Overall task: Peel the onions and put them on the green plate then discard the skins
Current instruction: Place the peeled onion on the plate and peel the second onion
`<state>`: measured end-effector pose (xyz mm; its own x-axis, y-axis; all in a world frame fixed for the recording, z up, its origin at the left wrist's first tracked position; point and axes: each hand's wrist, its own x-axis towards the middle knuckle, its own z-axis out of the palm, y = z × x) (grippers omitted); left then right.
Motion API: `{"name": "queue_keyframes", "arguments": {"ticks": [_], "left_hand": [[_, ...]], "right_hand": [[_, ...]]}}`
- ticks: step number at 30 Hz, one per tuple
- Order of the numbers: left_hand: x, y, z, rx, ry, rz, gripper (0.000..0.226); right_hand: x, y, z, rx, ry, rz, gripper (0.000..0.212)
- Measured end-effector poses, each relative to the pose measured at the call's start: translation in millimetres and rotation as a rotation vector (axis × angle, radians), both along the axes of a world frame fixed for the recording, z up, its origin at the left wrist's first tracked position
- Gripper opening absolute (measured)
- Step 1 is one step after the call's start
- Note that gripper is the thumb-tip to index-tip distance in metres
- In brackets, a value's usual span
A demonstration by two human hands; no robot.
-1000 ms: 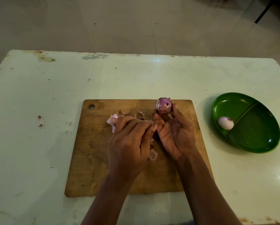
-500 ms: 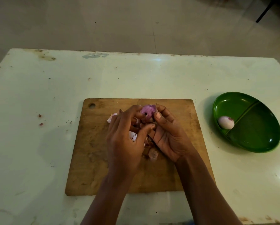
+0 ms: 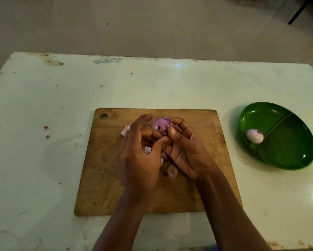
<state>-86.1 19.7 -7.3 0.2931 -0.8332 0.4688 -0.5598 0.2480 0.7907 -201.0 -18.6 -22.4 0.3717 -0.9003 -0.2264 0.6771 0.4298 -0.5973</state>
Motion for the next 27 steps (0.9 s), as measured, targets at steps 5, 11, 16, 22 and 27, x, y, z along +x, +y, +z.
{"name": "queue_keyframes", "arguments": {"ticks": [5, 11, 16, 22, 27], "left_hand": [[0.7, -1.4, 2.6, -0.001, 0.077, 0.012, 0.075], [0.6, -0.2, 1.2, 0.019, 0.069, 0.013, 0.076], [0.3, -0.2, 1.6, 0.036, 0.083, 0.031, 0.074], [-0.4, -1.2, 0.6, 0.081, 0.106, 0.040, 0.058], [-1.8, -0.3, 0.4, 0.047, 0.111, -0.002, 0.056]], "right_hand": [[1.2, -0.9, -2.2, 0.002, 0.034, -0.014, 0.068], [1.0, -0.1, -2.4, -0.015, 0.039, 0.004, 0.060], [0.4, 0.0, -1.1, -0.016, 0.047, 0.010, 0.060], [0.4, 0.7, 0.6, -0.010, 0.056, 0.010, 0.054], [0.5, 1.3, 1.1, 0.007, 0.022, -0.013, 0.063]]}}
